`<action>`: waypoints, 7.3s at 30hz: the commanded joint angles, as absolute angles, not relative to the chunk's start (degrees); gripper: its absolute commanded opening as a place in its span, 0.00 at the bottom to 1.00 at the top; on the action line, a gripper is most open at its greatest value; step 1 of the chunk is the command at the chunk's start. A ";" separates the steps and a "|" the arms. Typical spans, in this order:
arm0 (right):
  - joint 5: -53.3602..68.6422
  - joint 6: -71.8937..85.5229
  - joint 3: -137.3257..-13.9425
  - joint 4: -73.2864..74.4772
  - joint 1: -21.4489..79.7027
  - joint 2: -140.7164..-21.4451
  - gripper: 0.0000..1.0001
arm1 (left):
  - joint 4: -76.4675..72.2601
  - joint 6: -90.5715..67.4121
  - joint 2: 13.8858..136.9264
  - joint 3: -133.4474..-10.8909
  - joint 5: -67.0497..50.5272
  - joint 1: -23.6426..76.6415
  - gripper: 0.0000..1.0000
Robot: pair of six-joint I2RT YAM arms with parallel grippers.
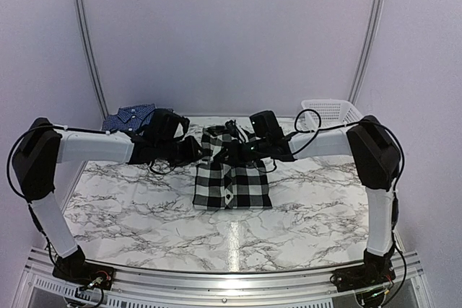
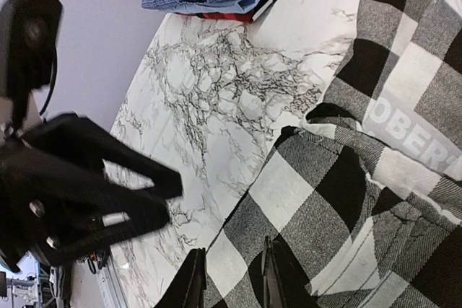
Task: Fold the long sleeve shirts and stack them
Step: Smooth out the 2/3-rectangle-folded shirt at the center of the board, then pick up the 2/3-rectangle-folded shirt from the center of the board, then fold the 2/3-rectangle-folded shirt at the center of the board.
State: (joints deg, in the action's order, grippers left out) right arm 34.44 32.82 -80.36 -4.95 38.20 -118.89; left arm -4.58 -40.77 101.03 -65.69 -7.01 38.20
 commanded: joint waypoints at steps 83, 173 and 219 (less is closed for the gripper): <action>24.26 32.98 -32.78 -8.24 33.27 -89.42 0.25 | -7.29 -47.82 96.08 -42.67 -16.27 44.20 0.31; -1.52 39.09 -56.63 19.90 51.04 -74.67 0.00 | 12.05 -52.51 68.78 -48.53 0.62 50.52 0.00; 6.55 30.89 -73.42 9.66 28.75 -103.84 0.47 | -0.09 -42.29 105.38 -69.63 -22.12 31.13 0.40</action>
